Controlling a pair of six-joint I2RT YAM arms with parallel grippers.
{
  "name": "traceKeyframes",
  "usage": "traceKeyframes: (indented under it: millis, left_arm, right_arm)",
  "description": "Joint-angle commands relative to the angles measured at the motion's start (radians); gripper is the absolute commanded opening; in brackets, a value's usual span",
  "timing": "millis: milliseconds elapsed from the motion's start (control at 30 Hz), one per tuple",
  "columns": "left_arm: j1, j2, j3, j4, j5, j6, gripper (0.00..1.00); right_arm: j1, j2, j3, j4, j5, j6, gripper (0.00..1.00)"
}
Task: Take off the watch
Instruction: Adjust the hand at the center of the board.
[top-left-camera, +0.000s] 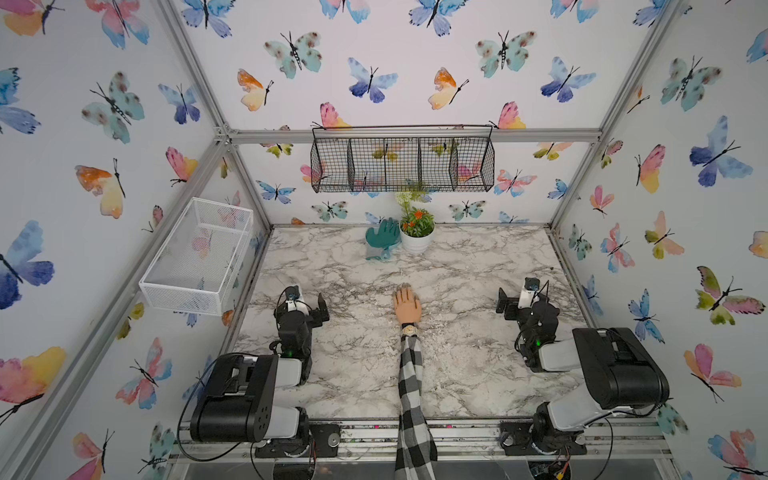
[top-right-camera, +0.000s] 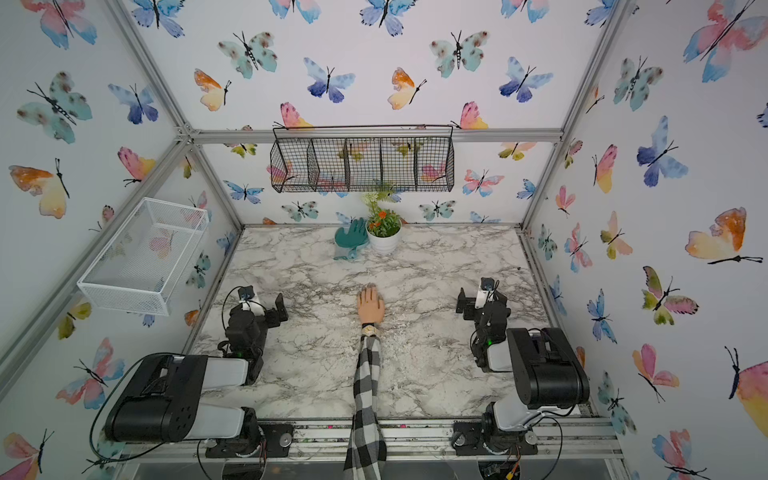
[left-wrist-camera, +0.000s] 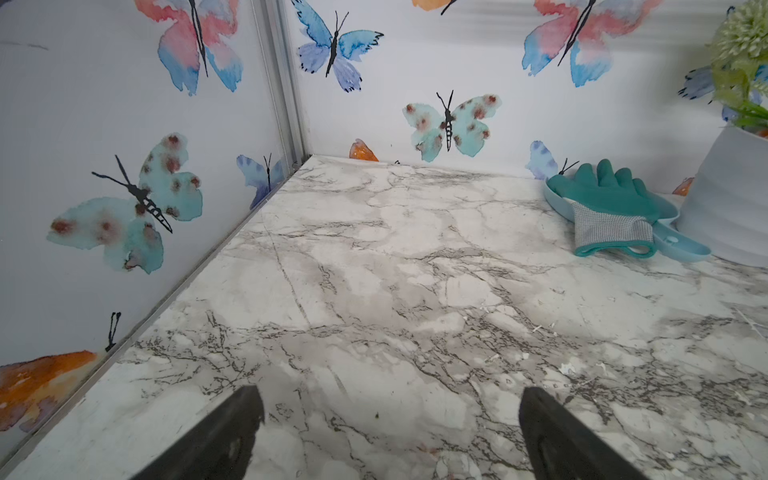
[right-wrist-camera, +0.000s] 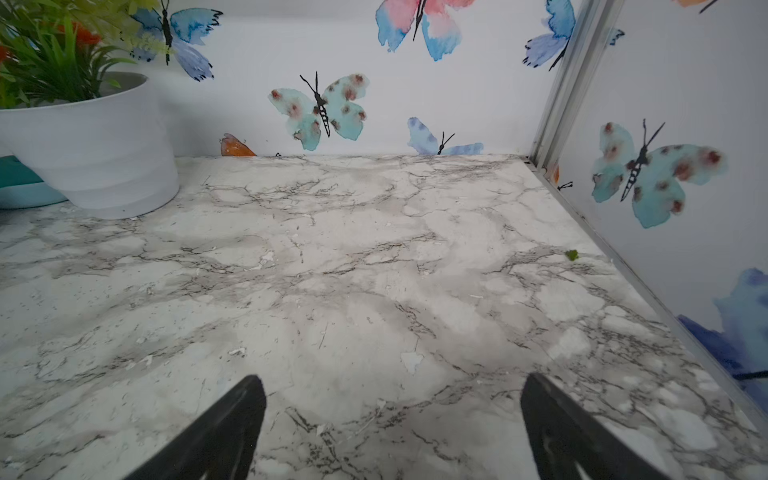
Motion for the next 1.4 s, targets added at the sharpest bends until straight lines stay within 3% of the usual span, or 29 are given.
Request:
traceKeyframes:
  millis: [0,633,700,900,1067,1167,1367]
  left_arm:
    - [-0.004,0.004,0.012,0.023,-0.006,0.013,0.98]
    - [-0.002,0.0,0.013,0.019,-0.004,0.011,0.98]
    - [-0.008,-0.014,0.03,0.0,-0.058,0.001,0.98]
    - [-0.014,-0.097,0.269,-0.526,-0.09,-0.083,0.98]
    - [-0.03,-0.11,0.466,-0.885,-0.044,-0.272,1.0]
    - [-0.059,-0.124,0.547,-1.045,0.006,-0.343,1.0]
    - [-0.16,-0.155,0.633,-1.311,0.114,-0.487,1.0]
  right_arm:
    - [0.007,0.003,-0.003,0.023,0.008,-0.006,0.98]
    - [0.006,-0.002,-0.009,0.029,0.022,-0.001,0.99]
    - [0.007,-0.032,-0.027,0.071,0.053,0.014,0.99]
    - [0.006,-0.256,0.099,-0.333,0.095,0.075,0.99]
    - [0.007,-0.268,0.297,-0.735,0.241,0.447,0.98]
    - [0.006,-0.24,0.401,-0.913,0.121,0.412,0.98]
    - [0.006,-0.25,0.431,-1.013,-0.172,0.405,0.95]
